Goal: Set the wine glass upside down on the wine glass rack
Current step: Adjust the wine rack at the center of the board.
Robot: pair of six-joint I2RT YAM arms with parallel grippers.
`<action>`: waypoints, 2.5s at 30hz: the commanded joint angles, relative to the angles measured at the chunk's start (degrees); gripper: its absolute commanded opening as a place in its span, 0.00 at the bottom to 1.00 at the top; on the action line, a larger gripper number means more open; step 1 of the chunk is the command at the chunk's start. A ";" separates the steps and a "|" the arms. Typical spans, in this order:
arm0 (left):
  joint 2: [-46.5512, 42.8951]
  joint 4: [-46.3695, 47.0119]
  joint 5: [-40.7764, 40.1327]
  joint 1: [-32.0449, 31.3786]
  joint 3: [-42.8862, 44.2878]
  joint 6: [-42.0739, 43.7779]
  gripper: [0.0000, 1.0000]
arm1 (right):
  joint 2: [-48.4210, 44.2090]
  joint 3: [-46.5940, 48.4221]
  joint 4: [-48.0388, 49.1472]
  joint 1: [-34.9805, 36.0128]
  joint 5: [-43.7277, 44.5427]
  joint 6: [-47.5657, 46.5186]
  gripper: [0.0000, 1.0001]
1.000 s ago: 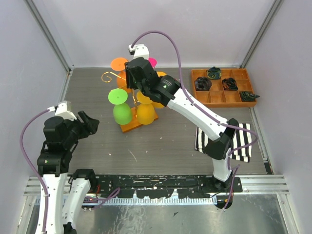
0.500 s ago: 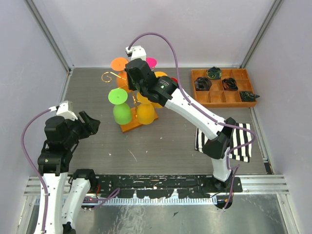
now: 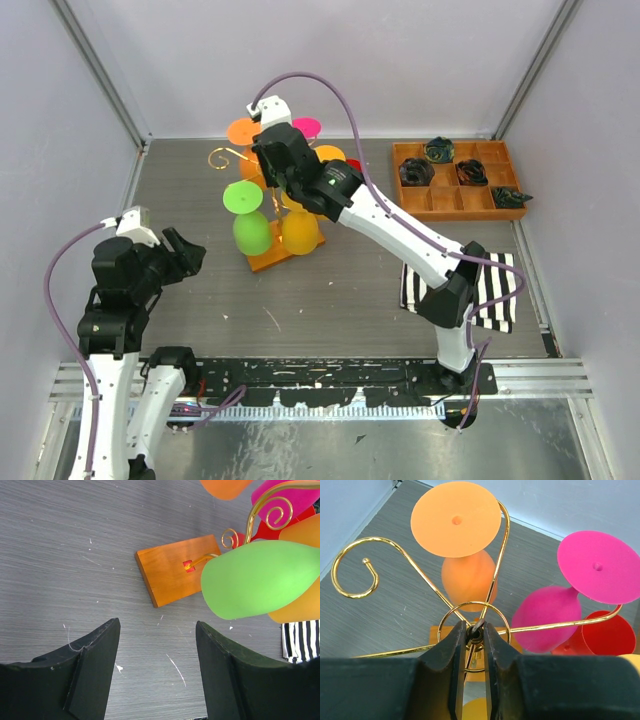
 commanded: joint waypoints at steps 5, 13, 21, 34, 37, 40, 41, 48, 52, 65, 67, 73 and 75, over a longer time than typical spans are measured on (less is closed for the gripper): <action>0.26 0.82 0.47 -0.11 -0.36 0.79 0.69 | -3.69 -2.99 5.58 -0.19 -8.94 -13.52 0.00; 0.28 0.72 0.21 -0.11 -0.33 0.79 0.69 | -4.68 -3.55 6.36 -0.65 -11.79 -17.92 0.01; 0.15 0.74 0.28 -0.19 -0.35 0.80 0.69 | -7.66 -6.54 6.51 -4.38 -23.68 -21.49 0.01; -0.17 0.75 0.21 -0.53 -0.39 0.80 0.69 | -8.90 -6.45 5.04 -8.18 -34.50 -31.56 0.00; -0.07 0.66 0.21 -0.55 -0.34 0.80 0.69 | -8.62 -6.22 4.63 -8.84 -36.29 -33.91 0.01; 0.11 0.67 0.21 -0.67 -0.37 0.79 0.69 | -8.76 -6.03 4.35 -9.96 -40.06 -36.23 0.01; 0.07 0.73 0.21 -0.64 -0.34 0.80 0.69 | -8.78 -5.78 4.35 -10.33 -41.20 -36.77 0.01; 0.37 0.68 0.21 -0.67 -0.37 0.80 0.69 | -8.91 -3.78 3.12 -12.67 -50.08 -40.48 0.01; 0.49 0.70 0.29 -0.65 -0.38 0.77 0.69 | -8.96 -3.56 2.59 -13.71 -53.47 -42.80 0.01; 0.68 0.67 0.12 -0.72 -0.44 0.75 0.69 | -5.95 1.36 -4.18 -16.25 -62.35 -48.57 0.01; 0.77 0.68 0.14 -0.76 -0.44 0.79 0.69 | -5.90 1.68 -4.20 -16.30 -62.36 -48.45 0.01; 1.12 0.75 0.13 -0.72 -0.46 0.74 0.69 | -5.02 2.93 -3.89 -16.27 -62.53 -46.11 0.09; 1.03 0.72 0.17 -0.72 -0.48 0.77 0.70 | -4.80 2.95 -3.38 -16.35 -62.80 -45.25 0.10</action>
